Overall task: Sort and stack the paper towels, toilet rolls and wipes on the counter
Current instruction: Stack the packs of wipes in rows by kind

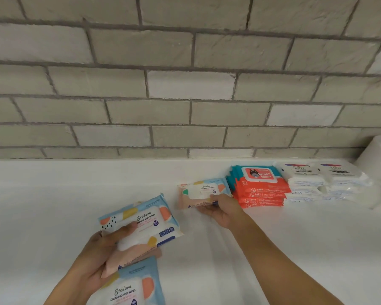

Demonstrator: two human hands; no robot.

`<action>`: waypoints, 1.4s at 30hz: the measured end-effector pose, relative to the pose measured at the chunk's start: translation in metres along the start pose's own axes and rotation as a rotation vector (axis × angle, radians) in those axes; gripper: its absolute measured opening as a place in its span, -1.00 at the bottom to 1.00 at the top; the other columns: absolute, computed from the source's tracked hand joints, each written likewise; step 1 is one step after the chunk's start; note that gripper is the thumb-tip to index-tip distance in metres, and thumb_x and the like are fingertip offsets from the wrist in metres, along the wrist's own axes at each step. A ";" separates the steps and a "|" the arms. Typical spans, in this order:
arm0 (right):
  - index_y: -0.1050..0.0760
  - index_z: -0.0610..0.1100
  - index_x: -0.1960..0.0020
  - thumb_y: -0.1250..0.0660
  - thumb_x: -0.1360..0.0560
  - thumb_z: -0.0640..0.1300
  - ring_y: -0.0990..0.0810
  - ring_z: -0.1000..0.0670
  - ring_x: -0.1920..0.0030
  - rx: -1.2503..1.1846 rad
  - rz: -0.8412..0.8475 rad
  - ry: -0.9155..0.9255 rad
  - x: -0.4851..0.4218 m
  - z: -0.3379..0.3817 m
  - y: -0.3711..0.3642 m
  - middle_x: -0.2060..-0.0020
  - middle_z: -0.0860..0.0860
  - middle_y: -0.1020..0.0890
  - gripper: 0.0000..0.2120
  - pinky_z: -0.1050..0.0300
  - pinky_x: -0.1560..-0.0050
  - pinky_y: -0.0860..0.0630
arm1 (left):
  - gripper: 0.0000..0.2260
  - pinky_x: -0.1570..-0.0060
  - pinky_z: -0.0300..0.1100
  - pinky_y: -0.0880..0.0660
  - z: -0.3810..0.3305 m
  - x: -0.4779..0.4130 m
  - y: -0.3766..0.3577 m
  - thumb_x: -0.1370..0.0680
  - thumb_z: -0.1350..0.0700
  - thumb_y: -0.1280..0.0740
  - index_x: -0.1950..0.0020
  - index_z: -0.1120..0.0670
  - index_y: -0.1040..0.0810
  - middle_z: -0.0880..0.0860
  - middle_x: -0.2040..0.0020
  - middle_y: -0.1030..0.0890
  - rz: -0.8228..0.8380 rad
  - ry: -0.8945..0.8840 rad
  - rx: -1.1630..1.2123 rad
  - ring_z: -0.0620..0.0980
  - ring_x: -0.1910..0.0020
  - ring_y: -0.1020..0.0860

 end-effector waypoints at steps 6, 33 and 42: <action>-0.37 -0.28 -0.35 -0.18 -0.59 -0.42 -0.60 -0.26 -0.15 0.216 -0.072 0.000 0.006 0.002 0.009 -0.16 -0.29 -0.59 -0.65 -0.12 -0.02 -0.58 | -0.60 -0.02 0.48 -0.44 0.003 0.003 -0.002 -0.49 0.26 -0.36 -0.33 0.27 -0.49 0.39 -0.19 -0.58 0.029 -0.001 0.042 0.47 -0.15 -0.55; -0.47 -0.16 -0.29 -0.38 -0.54 -0.10 -0.68 -0.29 0.00 0.423 0.470 -0.029 0.128 -0.029 -0.036 -0.05 -0.26 -0.68 -0.65 -0.15 0.05 -0.66 | -0.69 -0.15 0.22 -0.55 -0.008 -0.021 -0.066 -0.41 0.27 -0.47 -0.14 0.28 -0.64 0.28 -0.09 -0.67 0.079 -0.082 -0.232 0.25 -0.08 -0.66; -0.52 -0.25 -0.21 -0.39 -0.52 -0.30 -0.72 -0.21 0.15 0.336 0.308 0.181 0.090 0.004 -0.013 0.04 -0.28 -0.70 -0.73 0.05 0.19 -0.67 | -0.66 -0.15 0.21 -0.54 -0.017 -0.069 -0.078 -0.45 0.31 -0.47 -0.21 0.25 -0.58 0.21 -0.08 -0.69 0.067 -0.092 -0.366 0.22 -0.09 -0.65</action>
Point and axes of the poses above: each hand's wrist, its own x-axis away from the middle knuckle, its own y-axis out of the back of the hand, z = x × y, the point moved 9 cm from there along -x, towards the middle knuckle
